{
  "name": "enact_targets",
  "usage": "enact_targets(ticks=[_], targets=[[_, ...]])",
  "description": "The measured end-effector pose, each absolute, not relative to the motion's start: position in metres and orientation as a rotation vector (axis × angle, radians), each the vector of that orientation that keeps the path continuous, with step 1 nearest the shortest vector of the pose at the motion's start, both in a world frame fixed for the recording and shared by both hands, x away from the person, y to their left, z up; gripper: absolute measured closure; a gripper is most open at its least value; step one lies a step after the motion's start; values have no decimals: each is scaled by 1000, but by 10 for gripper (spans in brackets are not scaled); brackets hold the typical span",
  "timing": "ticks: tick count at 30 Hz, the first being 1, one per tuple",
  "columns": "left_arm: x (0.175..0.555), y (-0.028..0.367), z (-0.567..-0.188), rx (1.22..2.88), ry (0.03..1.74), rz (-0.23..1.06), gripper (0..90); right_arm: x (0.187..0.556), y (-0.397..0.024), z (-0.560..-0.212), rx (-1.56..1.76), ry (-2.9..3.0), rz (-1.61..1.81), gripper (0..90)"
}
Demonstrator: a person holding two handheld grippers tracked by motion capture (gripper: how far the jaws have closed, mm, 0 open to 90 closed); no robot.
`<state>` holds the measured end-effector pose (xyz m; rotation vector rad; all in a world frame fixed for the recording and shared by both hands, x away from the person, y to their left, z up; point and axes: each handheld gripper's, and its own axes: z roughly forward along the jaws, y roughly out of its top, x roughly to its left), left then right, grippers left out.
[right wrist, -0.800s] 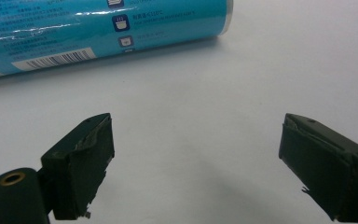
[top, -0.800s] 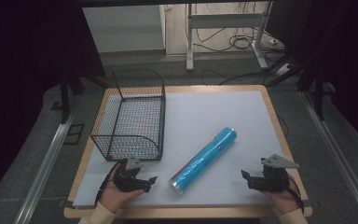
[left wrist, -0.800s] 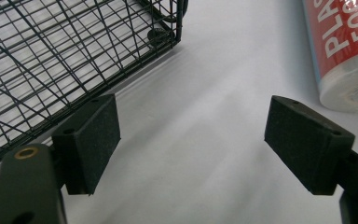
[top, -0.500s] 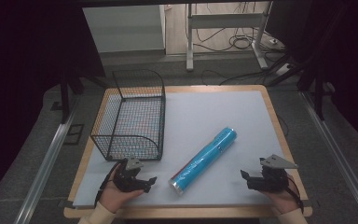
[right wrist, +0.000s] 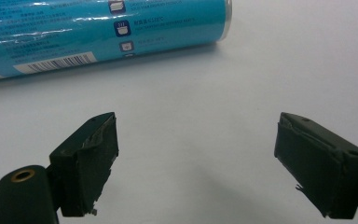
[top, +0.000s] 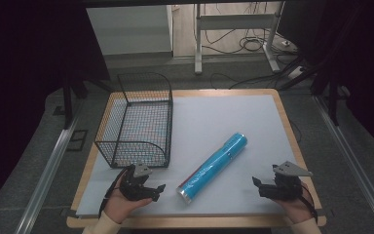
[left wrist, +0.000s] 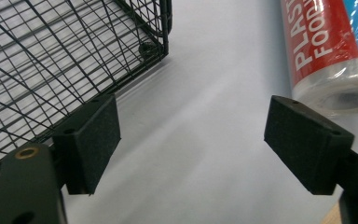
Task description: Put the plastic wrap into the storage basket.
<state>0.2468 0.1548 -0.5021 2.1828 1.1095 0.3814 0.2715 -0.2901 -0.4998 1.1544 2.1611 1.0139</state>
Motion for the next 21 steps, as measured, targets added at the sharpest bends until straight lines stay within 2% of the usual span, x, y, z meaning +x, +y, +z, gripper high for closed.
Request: enact_targets(ticks=[21], targets=[[248, 117, -465, 2167, 1034, 351, 198, 270, -290, -497, 1146, 2145, 1009, 144]])
